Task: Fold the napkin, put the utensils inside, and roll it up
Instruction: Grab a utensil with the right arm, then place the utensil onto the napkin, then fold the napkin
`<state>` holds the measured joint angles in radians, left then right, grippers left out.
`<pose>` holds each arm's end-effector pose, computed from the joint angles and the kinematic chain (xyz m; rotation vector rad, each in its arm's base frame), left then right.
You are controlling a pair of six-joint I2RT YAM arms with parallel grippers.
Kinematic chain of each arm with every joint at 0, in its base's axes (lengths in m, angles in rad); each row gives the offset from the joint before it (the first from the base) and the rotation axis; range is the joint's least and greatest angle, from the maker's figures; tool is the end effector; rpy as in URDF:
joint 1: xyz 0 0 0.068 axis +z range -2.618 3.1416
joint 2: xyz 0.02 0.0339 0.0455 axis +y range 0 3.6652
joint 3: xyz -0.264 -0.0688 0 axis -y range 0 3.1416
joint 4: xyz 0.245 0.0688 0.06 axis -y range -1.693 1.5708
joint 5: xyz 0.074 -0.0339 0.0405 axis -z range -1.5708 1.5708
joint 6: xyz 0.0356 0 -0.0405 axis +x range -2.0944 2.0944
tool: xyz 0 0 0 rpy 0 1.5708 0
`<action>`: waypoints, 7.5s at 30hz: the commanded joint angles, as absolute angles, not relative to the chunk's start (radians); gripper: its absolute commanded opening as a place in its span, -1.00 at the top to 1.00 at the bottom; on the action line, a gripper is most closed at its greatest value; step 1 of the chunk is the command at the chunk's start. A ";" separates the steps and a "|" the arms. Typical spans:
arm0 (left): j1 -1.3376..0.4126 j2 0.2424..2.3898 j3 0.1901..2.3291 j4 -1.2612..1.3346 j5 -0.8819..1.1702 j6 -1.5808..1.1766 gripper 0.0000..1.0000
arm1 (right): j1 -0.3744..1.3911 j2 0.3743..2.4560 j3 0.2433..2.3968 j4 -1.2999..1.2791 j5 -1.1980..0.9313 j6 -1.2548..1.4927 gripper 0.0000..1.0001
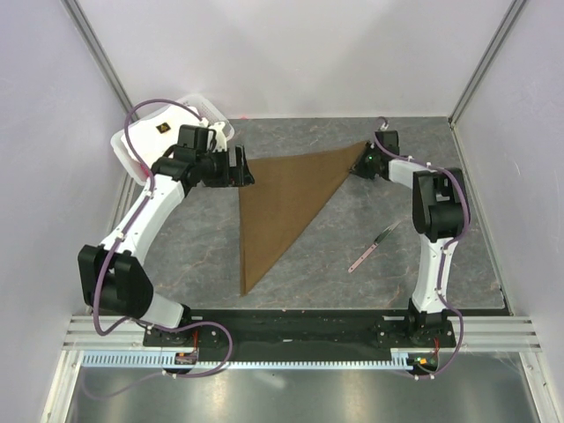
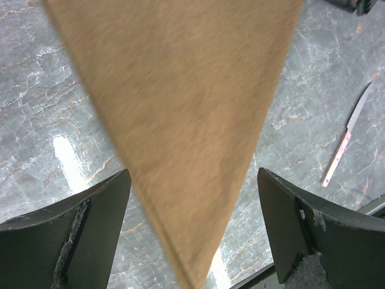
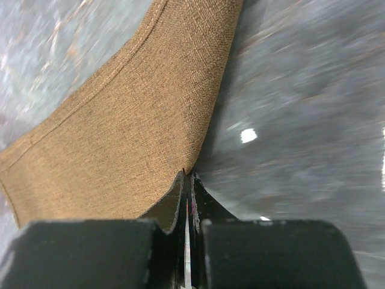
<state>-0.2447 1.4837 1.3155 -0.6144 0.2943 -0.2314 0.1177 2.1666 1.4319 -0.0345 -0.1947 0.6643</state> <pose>0.3131 -0.0888 0.3184 0.1626 2.3795 -0.5763 0.4644 0.0618 0.1365 0.5528 2.3405 0.6050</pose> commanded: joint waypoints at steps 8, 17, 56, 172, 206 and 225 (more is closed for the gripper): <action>-0.255 1.373 1.259 -0.546 0.316 -0.213 -0.89 | 0.089 1.840 1.321 -0.262 -0.085 0.523 -0.31; -0.255 1.338 1.259 -0.546 0.325 -0.213 -0.90 | 0.129 1.358 0.872 -0.580 0.112 0.653 -0.31; -0.255 1.315 1.241 -0.515 0.414 -0.245 -0.94 | 0.353 1.450 0.732 -0.571 0.279 0.948 0.35; -0.265 1.394 1.184 -0.442 0.387 -0.175 -0.91 | -0.044 2.281 1.698 -0.123 -0.290 0.646 0.20; -0.265 1.447 1.198 -0.454 0.357 -0.152 -0.91 | -0.114 2.520 1.850 0.023 -0.371 0.775 0.23; -0.264 1.440 1.200 -0.460 0.348 -0.147 -0.90 | -0.100 2.546 1.921 -0.009 -0.362 0.764 0.89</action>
